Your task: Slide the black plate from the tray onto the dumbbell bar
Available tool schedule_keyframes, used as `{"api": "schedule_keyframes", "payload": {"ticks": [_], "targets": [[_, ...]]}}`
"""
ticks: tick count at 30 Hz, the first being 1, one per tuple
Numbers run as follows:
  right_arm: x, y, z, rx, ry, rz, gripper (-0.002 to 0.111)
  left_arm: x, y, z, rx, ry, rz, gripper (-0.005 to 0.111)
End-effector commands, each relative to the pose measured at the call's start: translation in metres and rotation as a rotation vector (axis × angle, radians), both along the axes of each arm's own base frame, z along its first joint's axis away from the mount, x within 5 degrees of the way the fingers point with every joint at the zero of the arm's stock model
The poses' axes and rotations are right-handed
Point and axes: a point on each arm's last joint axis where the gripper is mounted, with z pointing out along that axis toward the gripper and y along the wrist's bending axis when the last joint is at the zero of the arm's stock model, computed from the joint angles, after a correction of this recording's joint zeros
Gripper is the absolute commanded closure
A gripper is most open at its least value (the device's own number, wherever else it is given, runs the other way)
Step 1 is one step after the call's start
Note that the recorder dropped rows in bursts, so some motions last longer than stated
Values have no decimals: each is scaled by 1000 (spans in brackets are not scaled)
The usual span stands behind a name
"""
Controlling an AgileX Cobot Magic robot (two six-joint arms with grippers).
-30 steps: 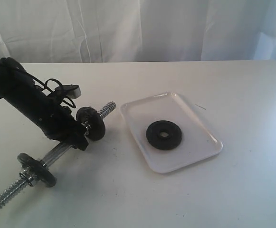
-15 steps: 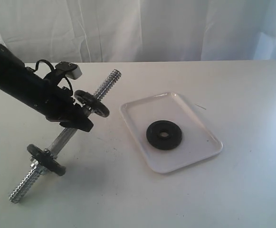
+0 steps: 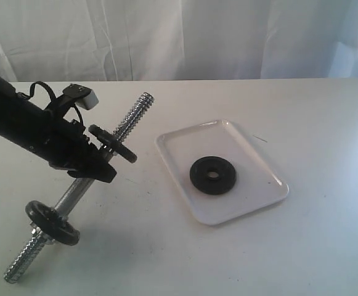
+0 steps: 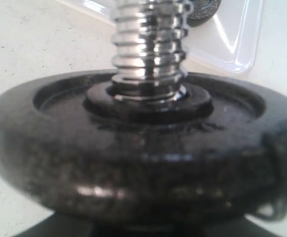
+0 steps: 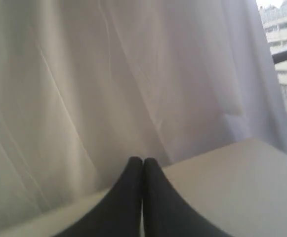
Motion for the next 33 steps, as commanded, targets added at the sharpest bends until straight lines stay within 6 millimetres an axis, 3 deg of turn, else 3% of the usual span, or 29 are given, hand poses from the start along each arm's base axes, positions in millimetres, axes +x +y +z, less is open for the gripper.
{"api": "schedule_keyframes", "payload": {"ticks": [1, 5, 8, 19, 23, 27, 30, 33], "targets": [[-1, -2, 0, 510, -30, 83, 108, -11, -10, 24, -209, 13, 24, 107], [1, 1, -12, 792, 99, 118, 108, -16, -9, 18, -211, 33, 22, 107], [1, 3, -17, 877, 151, 118, 108, -19, -10, 16, -218, 53, 7, 107], [1, 2, -17, 804, 155, 108, 108, -27, -12, 11, -275, 79, -20, 107], [0, 1, -1, 737, 6, 151, 108, -27, -12, 11, -274, 77, -22, 107], [-10, 5, 38, 465, -18, 192, 108, -27, -12, 11, -273, 66, -32, 107], [-9, 8, 73, 298, 77, 194, 108, -26, -11, 11, -266, 55, -24, 107], [6, 13, 105, 72, 238, 203, 108, -25, -11, 10, -262, 50, -18, 107]]}}
